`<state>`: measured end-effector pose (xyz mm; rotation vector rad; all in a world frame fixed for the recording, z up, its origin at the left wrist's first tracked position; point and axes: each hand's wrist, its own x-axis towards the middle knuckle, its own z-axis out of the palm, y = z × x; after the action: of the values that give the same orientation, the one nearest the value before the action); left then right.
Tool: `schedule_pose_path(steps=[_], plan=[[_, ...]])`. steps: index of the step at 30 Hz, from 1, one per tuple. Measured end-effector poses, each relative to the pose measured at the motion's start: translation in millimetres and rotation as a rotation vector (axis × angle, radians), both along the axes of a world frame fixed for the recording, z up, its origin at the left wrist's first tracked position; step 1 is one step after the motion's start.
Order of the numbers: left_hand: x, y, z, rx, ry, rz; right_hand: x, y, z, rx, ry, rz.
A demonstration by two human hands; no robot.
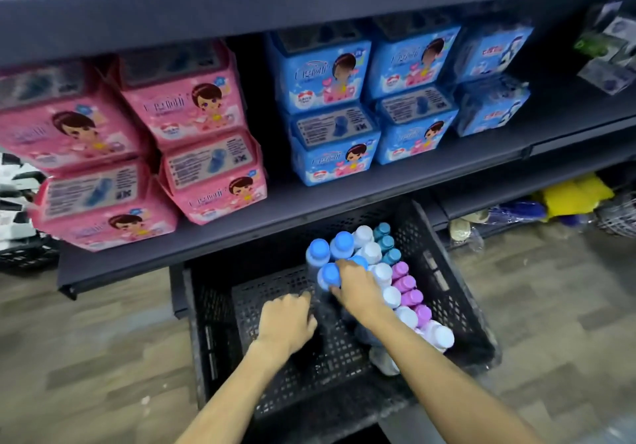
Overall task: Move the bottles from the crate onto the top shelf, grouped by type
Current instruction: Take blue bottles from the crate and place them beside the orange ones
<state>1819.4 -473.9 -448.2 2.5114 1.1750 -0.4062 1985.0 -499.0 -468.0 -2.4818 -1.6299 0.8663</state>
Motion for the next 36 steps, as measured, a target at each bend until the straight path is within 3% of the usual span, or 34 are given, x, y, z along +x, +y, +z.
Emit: schedule_pose_path(steps=[20, 27, 36], plan=[[-14, 1, -46, -0.081, -0.077, 0.198, -26, 19, -58, 0.004, 0.068, -0.240], [-19, 2, -50, -0.085, -0.088, 0.214, -29, 17, -68, 0.092, 0.168, -0.361], [-16, 13, -42, -0.076, -0.123, 0.277, -29, 18, -73, 0.041, 0.203, -0.433]])
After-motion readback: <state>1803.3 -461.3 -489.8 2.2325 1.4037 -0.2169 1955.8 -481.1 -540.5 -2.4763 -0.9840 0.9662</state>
